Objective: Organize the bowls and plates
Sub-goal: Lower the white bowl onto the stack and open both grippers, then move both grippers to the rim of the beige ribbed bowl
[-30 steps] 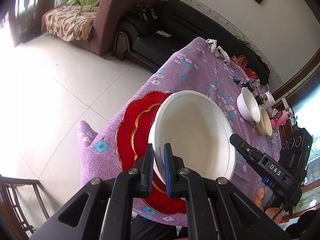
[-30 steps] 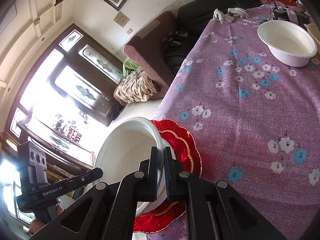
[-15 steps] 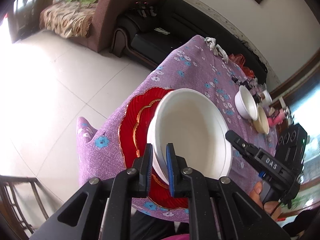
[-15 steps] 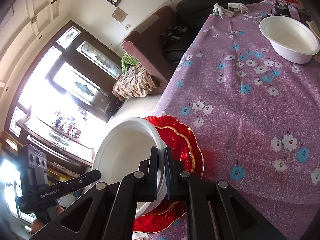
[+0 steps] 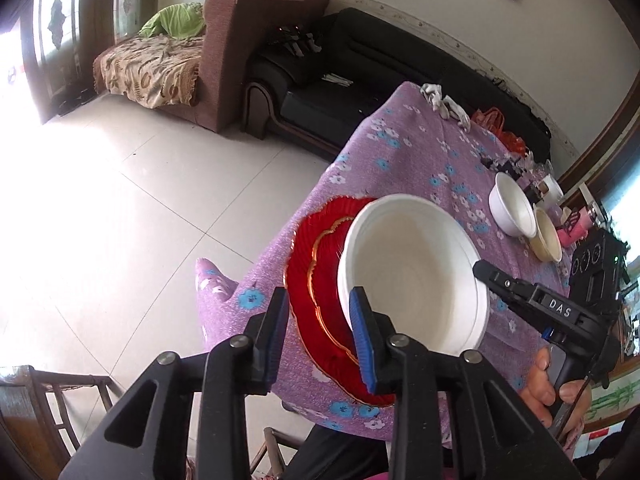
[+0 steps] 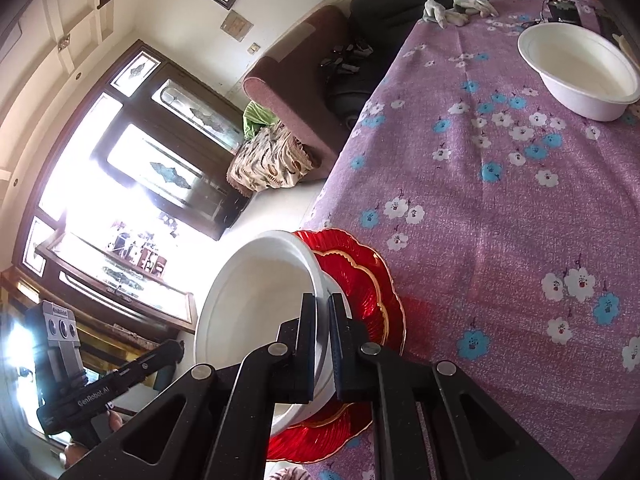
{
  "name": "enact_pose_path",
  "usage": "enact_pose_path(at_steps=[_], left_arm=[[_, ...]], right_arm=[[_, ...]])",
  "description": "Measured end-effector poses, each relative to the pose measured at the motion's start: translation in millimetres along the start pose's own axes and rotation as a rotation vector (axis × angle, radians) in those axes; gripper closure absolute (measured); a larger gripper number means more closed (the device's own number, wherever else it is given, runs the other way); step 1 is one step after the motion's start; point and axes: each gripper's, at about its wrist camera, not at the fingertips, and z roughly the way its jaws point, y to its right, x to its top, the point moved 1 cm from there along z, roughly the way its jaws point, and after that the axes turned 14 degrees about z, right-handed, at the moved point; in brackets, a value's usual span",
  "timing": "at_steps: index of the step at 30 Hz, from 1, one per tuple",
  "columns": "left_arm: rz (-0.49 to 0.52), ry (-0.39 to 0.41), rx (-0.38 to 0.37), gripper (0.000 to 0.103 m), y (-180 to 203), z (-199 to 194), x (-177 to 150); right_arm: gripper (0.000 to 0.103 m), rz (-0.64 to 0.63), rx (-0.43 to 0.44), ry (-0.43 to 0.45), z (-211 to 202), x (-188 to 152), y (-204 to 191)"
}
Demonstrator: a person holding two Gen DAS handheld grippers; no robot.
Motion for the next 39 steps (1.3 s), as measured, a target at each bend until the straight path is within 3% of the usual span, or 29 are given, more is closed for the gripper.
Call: enact_pose_path(at_steps=[7, 9, 11, 13, 19, 25, 32, 35, 39], left_arm=[[-0.022, 0.157, 0.006, 0.071, 6.6, -41.3, 18.7], [0.004, 0.201, 0.016, 0.063, 22.7, -49.5, 25.4], [0.054, 0.241, -0.024, 0.053, 52.5, -53.2, 33.7], [0.106, 0.253, -0.062, 0.051, 81.1, -50.5, 39.9], [0.253, 0.154, -0.223, 0.05, 187.3, -2.6, 59.6], [0.258, 0.013, -0.308, 0.05, 266.7, 63.6, 75.6], [0.248, -0.088, -0.347, 0.047, 346.1, 127.2, 90.9], [0.236, -0.124, -0.354, 0.047, 372.1, 153.1, 99.9], [0.196, -0.169, -0.37, 0.047, 396.8, 186.5, 109.5]], right_arm=[[0.09, 0.004, 0.029, 0.062, -26.6, 6.9, 3.6], [0.085, 0.014, 0.048, 0.108, -43.2, 11.7, 8.2], [0.08, 0.027, 0.047, 0.145, -55.5, 14.9, 14.1], [0.08, 0.047, 0.038, 0.167, -66.4, 18.2, 25.3], [0.081, 0.131, 0.005, 0.239, -110.3, 22.0, 72.1], [0.081, 0.261, -0.039, 0.402, -195.3, 38.6, 145.2], [0.081, 0.329, -0.117, 0.572, -287.1, 69.7, 200.7], [0.081, 0.349, -0.148, 0.6, -306.9, 92.1, 217.8], [0.081, 0.396, -0.167, 0.572, -309.8, 132.6, 242.6]])
